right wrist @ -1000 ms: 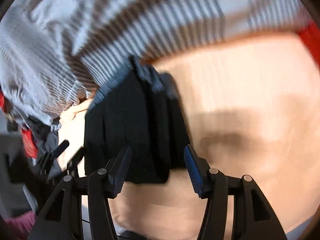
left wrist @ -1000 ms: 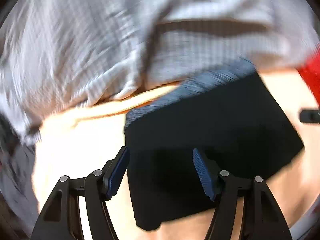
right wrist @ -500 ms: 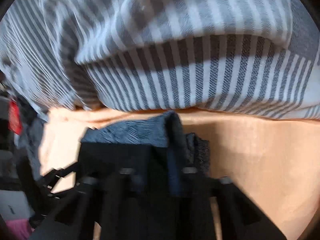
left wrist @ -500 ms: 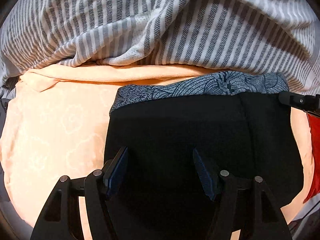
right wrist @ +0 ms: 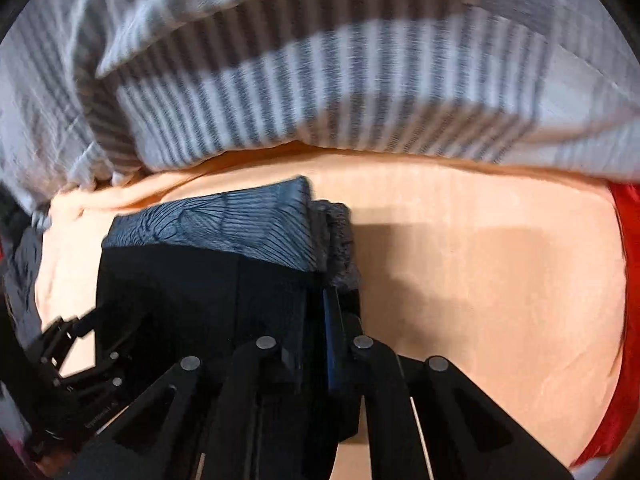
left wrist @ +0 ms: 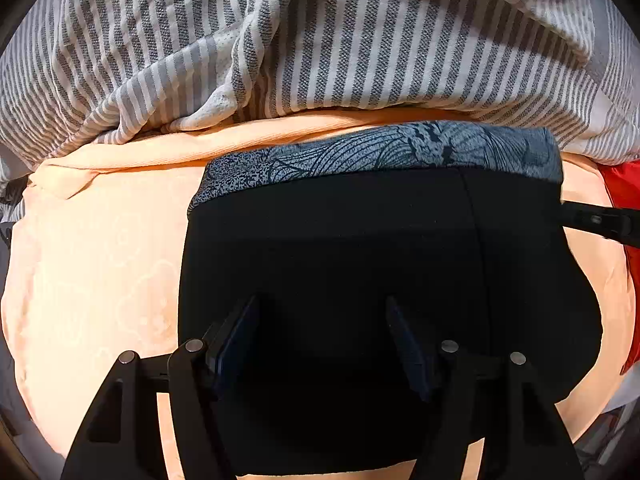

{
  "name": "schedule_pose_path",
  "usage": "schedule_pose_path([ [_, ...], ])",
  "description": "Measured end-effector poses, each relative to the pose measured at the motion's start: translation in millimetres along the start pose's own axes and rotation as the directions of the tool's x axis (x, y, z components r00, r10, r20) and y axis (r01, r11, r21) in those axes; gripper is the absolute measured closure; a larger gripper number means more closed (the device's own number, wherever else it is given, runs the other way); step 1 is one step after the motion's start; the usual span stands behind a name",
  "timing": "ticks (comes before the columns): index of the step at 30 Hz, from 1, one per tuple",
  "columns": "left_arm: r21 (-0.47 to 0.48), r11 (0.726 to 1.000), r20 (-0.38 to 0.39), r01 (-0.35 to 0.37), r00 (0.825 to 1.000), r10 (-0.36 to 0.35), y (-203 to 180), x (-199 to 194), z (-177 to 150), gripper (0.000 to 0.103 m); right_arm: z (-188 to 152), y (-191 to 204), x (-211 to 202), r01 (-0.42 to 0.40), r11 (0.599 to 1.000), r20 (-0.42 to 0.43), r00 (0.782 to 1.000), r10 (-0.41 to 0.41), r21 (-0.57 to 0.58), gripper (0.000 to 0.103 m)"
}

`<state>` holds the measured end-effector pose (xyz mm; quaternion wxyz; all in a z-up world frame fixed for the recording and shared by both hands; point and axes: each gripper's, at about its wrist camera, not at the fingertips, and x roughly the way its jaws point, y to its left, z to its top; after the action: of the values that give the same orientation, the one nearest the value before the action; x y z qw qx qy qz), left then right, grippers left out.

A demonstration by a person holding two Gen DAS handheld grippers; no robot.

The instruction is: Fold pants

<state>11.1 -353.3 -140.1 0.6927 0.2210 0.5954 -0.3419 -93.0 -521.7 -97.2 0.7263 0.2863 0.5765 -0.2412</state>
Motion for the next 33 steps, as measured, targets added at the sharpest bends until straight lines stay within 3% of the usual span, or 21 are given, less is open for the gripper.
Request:
schedule_pose_path([
  [3,-0.004,1.0,0.001,0.0,1.0,0.0,-4,1,-1,0.036,-13,-1,-22,0.005,1.0,0.028,1.0,-0.005,0.02,0.091],
  [7,-0.005,1.0,0.009,-0.009,1.0,0.009,-5,2,-1,0.036,-44,17,-48,0.006,0.999,0.076,0.997,-0.004,-0.036,0.091],
  [10,-0.004,1.0,0.012,-0.012,1.0,0.012,-7,3,-1,0.035,-59,33,-41,-0.004,0.998,0.054,0.999,0.008,-0.065,0.091],
  [12,-0.009,1.0,0.011,-0.023,1.0,0.023,-6,1,-3,0.028,-66,38,-27,-0.002,0.997,0.019,1.0,0.004,-0.072,0.091],
  [16,-0.015,1.0,0.01,-0.012,1.0,0.012,7,-3,-4,0.028,-73,29,-17,0.012,0.998,-0.002,1.0,-0.012,-0.056,0.089],
  [20,-0.028,0.999,0.007,-0.017,1.0,0.018,10,-5,-5,0.028,-74,25,-23,0.024,0.998,0.007,1.0,-0.023,-0.06,0.079],
  [25,-0.021,1.0,0.007,-0.023,1.0,0.023,9,-5,-5,0.028,-79,22,-17,0.034,0.997,-0.008,0.999,-0.034,-0.063,0.075],
  [28,-0.017,1.0,0.006,-0.022,1.0,0.022,9,-5,-5,0.028,-80,13,-9,0.052,0.998,-0.012,0.999,-0.052,-0.046,0.058],
  [33,-0.008,1.0,-0.011,-0.007,1.0,0.007,16,-8,-1,0.028,-79,-5,-12,-0.028,0.999,-0.026,0.999,0.029,0.015,0.052],
])
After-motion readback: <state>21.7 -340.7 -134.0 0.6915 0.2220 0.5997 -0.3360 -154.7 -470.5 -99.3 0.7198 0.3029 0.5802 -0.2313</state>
